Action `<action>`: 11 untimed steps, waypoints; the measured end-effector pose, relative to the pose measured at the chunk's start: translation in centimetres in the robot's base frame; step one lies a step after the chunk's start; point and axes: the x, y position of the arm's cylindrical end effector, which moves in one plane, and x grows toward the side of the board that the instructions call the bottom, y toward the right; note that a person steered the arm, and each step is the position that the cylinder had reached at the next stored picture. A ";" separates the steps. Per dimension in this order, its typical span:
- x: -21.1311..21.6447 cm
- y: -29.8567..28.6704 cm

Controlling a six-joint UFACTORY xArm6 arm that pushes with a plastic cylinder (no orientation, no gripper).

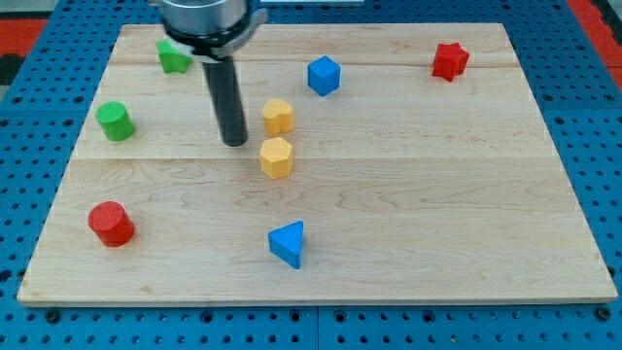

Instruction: Move the yellow hexagon above the blue triangle

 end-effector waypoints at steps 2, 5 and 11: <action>0.0 1.8; 2.1 2.3; -4.0 3.1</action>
